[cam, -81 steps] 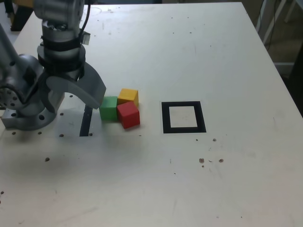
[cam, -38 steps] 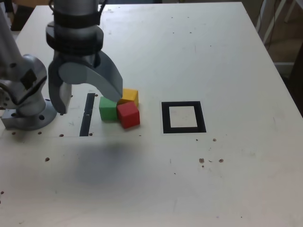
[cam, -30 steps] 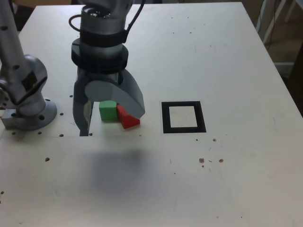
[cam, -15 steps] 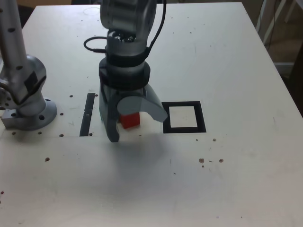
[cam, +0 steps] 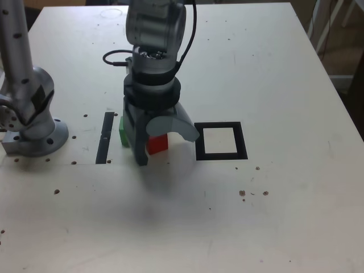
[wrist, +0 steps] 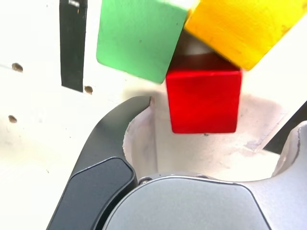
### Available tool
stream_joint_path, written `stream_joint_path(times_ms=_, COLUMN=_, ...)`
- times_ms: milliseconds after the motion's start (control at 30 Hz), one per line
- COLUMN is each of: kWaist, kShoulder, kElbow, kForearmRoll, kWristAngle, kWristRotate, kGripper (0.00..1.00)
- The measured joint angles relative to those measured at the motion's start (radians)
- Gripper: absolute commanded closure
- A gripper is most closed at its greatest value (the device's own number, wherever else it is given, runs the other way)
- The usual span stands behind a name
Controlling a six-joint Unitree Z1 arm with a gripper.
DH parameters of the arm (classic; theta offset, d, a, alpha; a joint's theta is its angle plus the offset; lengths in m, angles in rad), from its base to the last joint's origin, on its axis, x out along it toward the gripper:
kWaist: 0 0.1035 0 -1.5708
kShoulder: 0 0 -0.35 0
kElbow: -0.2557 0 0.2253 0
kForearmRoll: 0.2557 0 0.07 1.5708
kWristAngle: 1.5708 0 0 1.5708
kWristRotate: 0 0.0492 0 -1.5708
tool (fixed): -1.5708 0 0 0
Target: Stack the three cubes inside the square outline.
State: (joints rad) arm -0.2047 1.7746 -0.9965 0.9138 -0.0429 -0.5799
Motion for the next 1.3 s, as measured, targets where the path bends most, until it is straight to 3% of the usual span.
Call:
stream_joint_path(times_ms=567, kWaist=0.005, kShoulder=0.034, kElbow=0.029, kForearmRoll=-0.019, kWristAngle=-0.012, kWristRotate=0.000, kGripper=0.20)
stream_joint_path(times_ms=1000, kWaist=0.008, kShoulder=0.036, kElbow=0.029, kForearmRoll=-0.042, kWristAngle=0.045, kWristRotate=-0.021, kGripper=0.23)
stream_joint_path(times_ms=1300, kWaist=0.010, kShoulder=0.042, kElbow=0.028, kForearmRoll=-0.042, kWristAngle=0.059, kWristRotate=-0.024, kGripper=0.41)
